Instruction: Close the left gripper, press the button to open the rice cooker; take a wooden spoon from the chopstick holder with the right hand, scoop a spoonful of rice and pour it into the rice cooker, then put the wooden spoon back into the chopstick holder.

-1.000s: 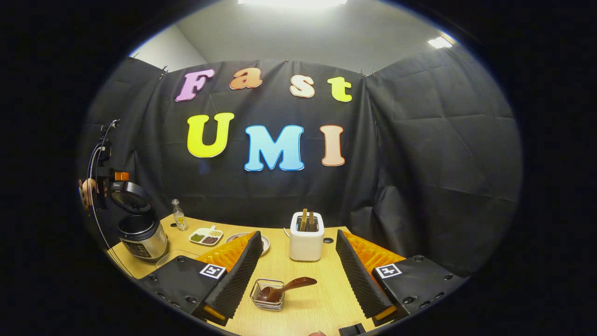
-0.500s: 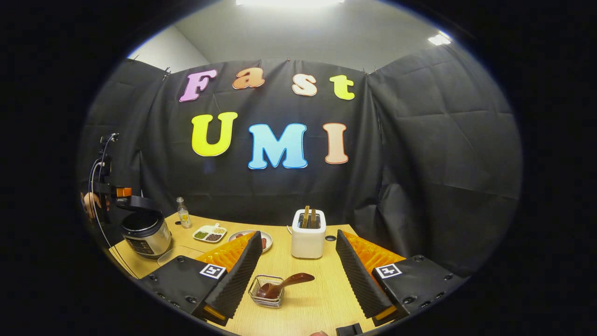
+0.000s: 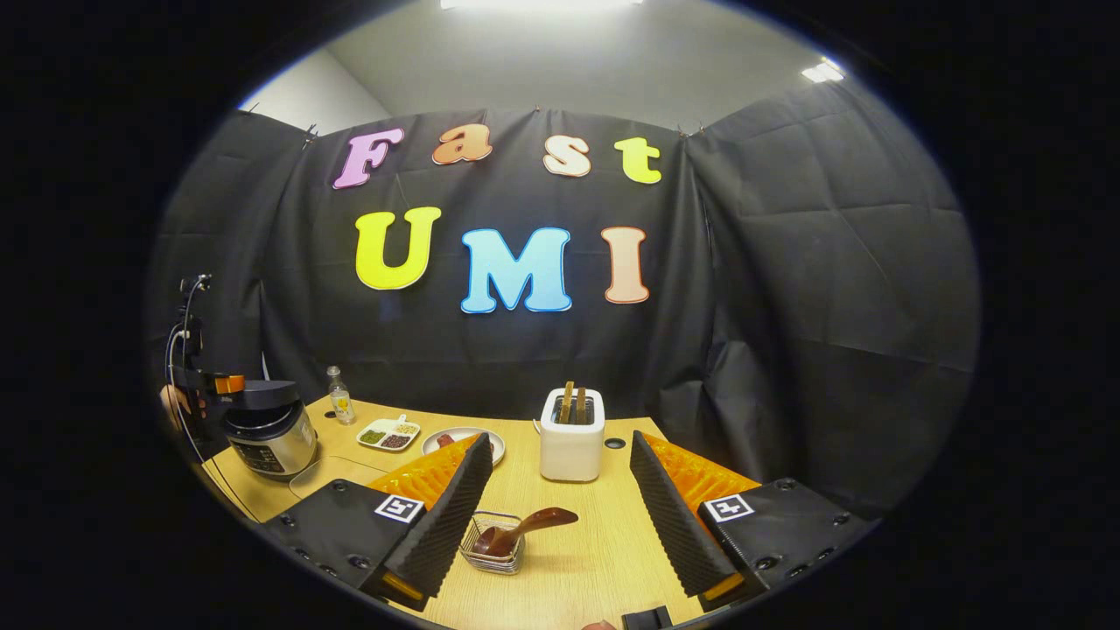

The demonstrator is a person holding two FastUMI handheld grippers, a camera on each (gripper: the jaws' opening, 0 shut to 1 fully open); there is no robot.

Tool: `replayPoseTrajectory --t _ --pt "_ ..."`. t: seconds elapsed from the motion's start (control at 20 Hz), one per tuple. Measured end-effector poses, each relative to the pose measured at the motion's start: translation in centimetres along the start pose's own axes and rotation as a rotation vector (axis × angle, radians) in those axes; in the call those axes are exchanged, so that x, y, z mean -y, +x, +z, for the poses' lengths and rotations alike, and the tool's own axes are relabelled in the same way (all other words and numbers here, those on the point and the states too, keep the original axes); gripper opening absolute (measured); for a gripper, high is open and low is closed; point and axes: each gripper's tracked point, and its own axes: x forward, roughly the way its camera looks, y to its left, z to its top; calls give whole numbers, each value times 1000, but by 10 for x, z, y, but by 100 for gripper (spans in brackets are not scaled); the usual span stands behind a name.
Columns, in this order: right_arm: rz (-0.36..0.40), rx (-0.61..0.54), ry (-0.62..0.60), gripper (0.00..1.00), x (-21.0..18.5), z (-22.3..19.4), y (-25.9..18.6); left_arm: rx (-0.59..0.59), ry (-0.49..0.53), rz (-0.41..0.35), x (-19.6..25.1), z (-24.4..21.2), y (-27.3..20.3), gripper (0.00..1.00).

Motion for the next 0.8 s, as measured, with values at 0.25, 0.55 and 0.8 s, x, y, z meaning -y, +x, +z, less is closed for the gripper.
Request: replayPoseTrajectory --t 0.25,0.55,0.8 --pt "-6 -8 3 100 0 -3 -1 -2 -1 22 0 -20 -1 82" --pt "-20 -14 7 100 2 -4 -3 -37 8 46 4 -55 1 84" --pt "-34 -24 5 100 0 -5 -3 4 -4 52 4 -63 -1 87"
